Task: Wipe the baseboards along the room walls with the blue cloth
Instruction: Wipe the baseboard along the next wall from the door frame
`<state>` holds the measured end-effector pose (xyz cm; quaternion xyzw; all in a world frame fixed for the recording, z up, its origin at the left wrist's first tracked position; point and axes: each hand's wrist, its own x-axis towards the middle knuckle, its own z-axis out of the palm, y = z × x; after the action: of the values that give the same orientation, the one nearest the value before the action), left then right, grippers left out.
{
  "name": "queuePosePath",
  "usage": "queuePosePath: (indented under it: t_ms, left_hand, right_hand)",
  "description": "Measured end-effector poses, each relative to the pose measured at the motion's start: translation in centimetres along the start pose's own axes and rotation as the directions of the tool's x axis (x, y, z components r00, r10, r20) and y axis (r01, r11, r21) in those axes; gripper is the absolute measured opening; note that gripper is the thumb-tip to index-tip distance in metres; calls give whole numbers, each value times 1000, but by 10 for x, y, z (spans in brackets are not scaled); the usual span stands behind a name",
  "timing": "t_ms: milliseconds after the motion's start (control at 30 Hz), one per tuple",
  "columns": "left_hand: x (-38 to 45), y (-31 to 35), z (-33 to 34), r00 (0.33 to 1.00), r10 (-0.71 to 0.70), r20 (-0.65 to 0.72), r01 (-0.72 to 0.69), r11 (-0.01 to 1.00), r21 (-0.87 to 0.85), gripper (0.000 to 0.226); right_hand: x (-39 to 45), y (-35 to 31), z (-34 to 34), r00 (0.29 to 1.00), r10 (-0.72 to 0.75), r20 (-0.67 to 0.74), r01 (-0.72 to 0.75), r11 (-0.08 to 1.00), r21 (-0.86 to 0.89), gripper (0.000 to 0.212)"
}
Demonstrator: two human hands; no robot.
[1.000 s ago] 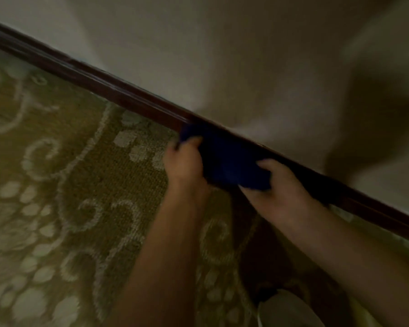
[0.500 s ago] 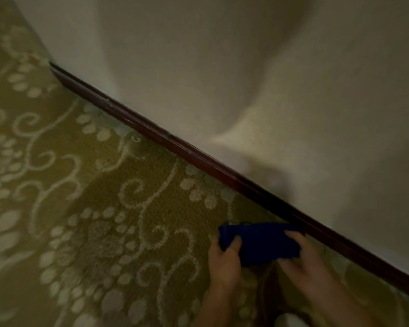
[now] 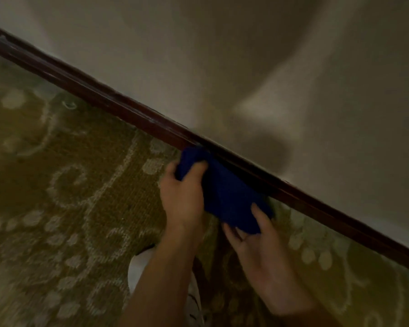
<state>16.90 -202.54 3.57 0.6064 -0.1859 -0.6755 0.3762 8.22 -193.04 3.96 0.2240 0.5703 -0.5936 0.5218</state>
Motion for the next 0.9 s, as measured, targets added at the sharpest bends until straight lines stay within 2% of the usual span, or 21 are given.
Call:
queuePosePath:
  t_ms: [67,133,200,267,367,500,567,600,633,667,733,800,833,867,900]
  left_hand:
    - [18,7,4,995,37,-93,-38,999,-18,17]
    - [33,16,7,991,69,-113,-66,997,30,15]
    - [39,18,9,987,106,-118,-97,992,78,7]
    - [37,13,14,987,110,-118,-99,991,91,13]
    - [24,-9,30,996,30,-81,-21,993,114,14]
    - [0,-29,49,993,-103,53,90,973,211,13]
    - [3,-23,43,996,-91,11,88,978,190,18]
    - [10,-14,37,997,-49,-58,58,986,158,21]
    - [20,-3,30,990,4,-139,14,992,127,22]
    - [31,7,23,977,48,-209,-28,995,98,21]
    - [45,22,16,958,95,-270,-81,995,63,18]
    - [44,19,20,957,113,-268,-103,993,52,17]
    - [38,11,26,960,118,-253,-109,993,52,17]
    - [29,-1,34,967,113,-228,-104,993,54,16]
    - [19,-15,44,977,88,-193,-77,995,61,15]
  right_hand:
    - [1,4,19,996,2,84,1,999,-41,49]
    - [7,4,36,997,-16,79,18,1000,-25,45]
    - [11,1,43,1000,-23,21,23,1000,7,44]
    - [12,-1,35,999,-39,-23,39,999,4,39]
    - [9,-9,11,981,-119,-156,126,991,35,30]
    - [4,-25,-8,934,-167,-317,206,974,91,24]
    - [5,-25,0,949,-178,-260,202,977,71,28]
    - [7,-23,9,969,-169,-178,186,979,81,28]
    - [7,-19,21,983,-139,-120,153,981,117,24]
    - [11,-18,34,991,-50,-122,78,969,233,24]
    - [16,-5,50,999,24,-34,-13,956,294,32]
    - [22,-8,44,1000,-4,-20,9,967,253,45]
    - [25,-13,37,997,47,-55,-30,961,277,48]
    - [30,-22,26,987,43,-157,5,955,296,47]
    - [27,-30,13,982,-27,-189,86,947,311,43]
